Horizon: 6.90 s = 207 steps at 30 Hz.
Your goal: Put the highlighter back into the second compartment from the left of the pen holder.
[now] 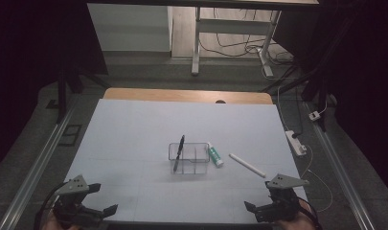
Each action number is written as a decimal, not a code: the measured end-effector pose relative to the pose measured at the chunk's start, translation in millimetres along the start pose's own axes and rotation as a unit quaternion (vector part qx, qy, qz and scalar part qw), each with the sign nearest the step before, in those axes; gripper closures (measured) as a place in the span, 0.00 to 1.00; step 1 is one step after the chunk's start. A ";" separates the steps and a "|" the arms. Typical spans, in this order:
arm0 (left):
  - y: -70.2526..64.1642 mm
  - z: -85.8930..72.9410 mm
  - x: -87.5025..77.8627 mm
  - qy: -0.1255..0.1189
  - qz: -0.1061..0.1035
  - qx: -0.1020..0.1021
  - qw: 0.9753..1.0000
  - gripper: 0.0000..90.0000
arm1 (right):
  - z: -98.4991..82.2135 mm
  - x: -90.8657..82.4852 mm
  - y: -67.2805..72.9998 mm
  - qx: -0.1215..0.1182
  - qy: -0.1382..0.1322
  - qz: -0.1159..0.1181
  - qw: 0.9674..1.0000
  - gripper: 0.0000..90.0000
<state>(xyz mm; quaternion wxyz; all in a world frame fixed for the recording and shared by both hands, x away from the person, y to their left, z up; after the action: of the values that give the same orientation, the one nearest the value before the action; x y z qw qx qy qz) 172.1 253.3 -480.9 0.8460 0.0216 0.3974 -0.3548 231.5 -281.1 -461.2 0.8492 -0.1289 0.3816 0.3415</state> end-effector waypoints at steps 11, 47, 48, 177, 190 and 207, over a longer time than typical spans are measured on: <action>-0.4 0.2 0.4 0.000 0.001 0.001 1.000 0.01 | 10.8 13.9 -12.0 0.003 -0.005 0.003 1.000 0.00; 0.9 0.9 1.2 0.003 0.001 -0.003 1.000 0.01 | 46.4 88.9 -77.9 0.033 0.088 -0.038 0.995 0.00; 0.9 0.9 1.3 0.004 0.001 -0.003 1.000 0.01 | 47.2 91.0 -79.5 0.030 0.091 -0.039 0.995 0.00; 2.1 0.6 1.3 0.005 -0.004 -0.007 1.000 0.02 | 173.4 98.6 35.2 -0.056 -0.139 0.122 0.981 0.87; 2.4 0.5 1.2 0.004 -0.004 -0.008 1.000 0.02 | 182.3 120.4 46.1 -0.061 -0.143 0.125 0.980 0.87; 2.4 0.4 1.2 0.004 -0.006 -0.008 1.000 0.02 | 179.5 144.8 59.5 -0.081 -0.150 0.115 0.979 0.87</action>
<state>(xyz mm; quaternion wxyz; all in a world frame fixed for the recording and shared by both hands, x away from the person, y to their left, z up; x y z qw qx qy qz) 174.4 254.3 -482.0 0.8426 0.0144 0.4036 -0.3564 360.5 -81.6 -444.1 0.8385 -0.0996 0.2330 0.4823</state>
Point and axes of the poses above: each handheld gripper's, and its own axes: x roughly forward along the jaws, z roughly out of its top, y roughly to its left, the point moved 1 cm from there along x, roughly forward along the jaws, and after that the axes turned 1 degree about y, right-handed, at the moved point
